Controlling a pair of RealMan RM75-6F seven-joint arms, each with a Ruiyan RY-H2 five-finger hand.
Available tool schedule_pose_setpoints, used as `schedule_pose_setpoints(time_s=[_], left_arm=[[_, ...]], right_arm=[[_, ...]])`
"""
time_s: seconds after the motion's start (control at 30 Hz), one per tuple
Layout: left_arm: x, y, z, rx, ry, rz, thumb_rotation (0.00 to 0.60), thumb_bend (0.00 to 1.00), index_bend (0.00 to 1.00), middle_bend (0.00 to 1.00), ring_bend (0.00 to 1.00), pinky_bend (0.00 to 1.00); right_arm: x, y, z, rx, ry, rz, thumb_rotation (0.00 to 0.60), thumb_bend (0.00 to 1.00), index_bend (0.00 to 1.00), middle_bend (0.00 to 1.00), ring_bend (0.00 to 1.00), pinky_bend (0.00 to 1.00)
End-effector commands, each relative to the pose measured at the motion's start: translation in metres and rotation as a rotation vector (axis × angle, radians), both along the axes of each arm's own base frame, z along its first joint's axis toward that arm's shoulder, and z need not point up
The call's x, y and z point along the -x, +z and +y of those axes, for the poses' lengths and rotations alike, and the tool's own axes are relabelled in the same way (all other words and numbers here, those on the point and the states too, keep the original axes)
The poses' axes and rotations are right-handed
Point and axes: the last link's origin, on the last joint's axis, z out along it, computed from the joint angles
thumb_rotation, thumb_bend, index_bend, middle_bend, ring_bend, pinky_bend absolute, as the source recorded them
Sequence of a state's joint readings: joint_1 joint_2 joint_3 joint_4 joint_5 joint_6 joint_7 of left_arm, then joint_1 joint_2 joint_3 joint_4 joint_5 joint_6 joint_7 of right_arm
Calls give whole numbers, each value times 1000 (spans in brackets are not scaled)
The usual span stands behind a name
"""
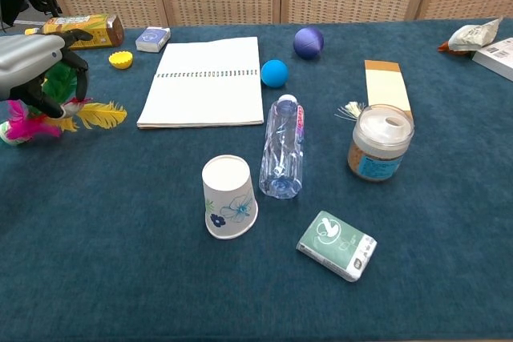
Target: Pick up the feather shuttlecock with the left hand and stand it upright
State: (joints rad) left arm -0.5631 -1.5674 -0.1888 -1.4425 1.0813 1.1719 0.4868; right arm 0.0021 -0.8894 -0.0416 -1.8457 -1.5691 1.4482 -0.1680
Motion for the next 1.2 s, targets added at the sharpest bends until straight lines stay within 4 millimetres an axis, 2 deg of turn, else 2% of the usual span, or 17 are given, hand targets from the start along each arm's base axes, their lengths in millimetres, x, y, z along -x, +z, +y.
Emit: schedule_pose_setpoints(time_s=[0.03, 0.6, 0.9, 1.2], left_arm=[[-2, 3, 0, -8, -5, -7, 600, 411, 662, 0, 0, 0], [-32, 30, -4, -99, -105, -91, 600, 418, 667, 0, 0, 0], [-33, 37, -4, -120, -117, -94, 600, 418, 667, 0, 0, 0], [-18, 34, -9, -164, -164, -139, 600, 420, 673, 0, 0, 0]], right_arm=[[-1, 0, 0, 2, 2, -1, 600, 0, 0, 0, 0, 0], [-1, 2, 1, 7, 5, -5, 600, 0, 0, 0, 0, 0], [0, 1, 1, 2, 0, -3, 600, 0, 0, 0, 0, 0], [0, 1, 2, 1, 2, -2, 600, 0, 0, 0, 0, 0]])
